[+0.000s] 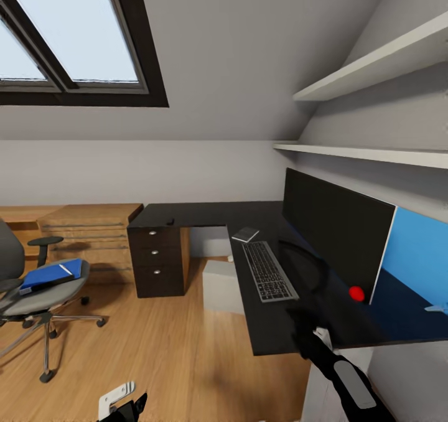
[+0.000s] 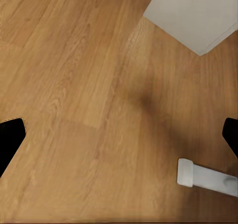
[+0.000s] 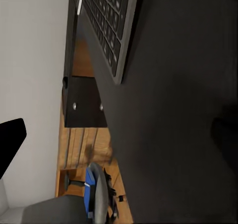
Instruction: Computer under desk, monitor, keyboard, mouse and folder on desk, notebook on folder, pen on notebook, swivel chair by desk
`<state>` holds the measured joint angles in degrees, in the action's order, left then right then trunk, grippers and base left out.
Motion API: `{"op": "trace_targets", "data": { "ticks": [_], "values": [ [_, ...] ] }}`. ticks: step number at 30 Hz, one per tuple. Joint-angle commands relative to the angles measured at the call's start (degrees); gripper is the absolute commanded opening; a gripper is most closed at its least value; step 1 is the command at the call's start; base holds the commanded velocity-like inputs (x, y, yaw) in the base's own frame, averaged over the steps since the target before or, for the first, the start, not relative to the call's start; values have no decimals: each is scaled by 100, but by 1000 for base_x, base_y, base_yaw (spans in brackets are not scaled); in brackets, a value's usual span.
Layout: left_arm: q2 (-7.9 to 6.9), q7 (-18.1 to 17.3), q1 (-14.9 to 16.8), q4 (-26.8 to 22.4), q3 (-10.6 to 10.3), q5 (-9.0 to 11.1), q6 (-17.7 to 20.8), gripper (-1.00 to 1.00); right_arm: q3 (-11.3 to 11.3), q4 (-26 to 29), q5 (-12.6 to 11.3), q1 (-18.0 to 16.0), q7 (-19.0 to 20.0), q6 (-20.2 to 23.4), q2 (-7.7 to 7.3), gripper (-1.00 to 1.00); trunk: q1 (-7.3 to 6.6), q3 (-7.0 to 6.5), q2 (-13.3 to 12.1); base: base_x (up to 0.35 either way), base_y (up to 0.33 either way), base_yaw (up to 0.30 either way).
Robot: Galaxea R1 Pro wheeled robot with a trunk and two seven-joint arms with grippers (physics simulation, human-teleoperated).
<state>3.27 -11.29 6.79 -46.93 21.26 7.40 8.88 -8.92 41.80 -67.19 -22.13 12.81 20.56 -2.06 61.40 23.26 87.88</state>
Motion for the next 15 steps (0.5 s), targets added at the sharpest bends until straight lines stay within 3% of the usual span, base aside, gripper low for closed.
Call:
{"op": "trace_targets", "data": {
  "ticks": [1, 15],
  "values": [
    [7, -40, 5, -10, 29, 60, 59, 100, -11, -5, 10, -2, -7, 39, 2, 100, -2, 8, 4, -198, 0, 0],
    [7, -39, 2, -4, 30, 60, 59, 100, 32, -5, 32, -2, -7, 0, 20, 100, -2, 8, 4, -198, 0, 0]
  ]
}}
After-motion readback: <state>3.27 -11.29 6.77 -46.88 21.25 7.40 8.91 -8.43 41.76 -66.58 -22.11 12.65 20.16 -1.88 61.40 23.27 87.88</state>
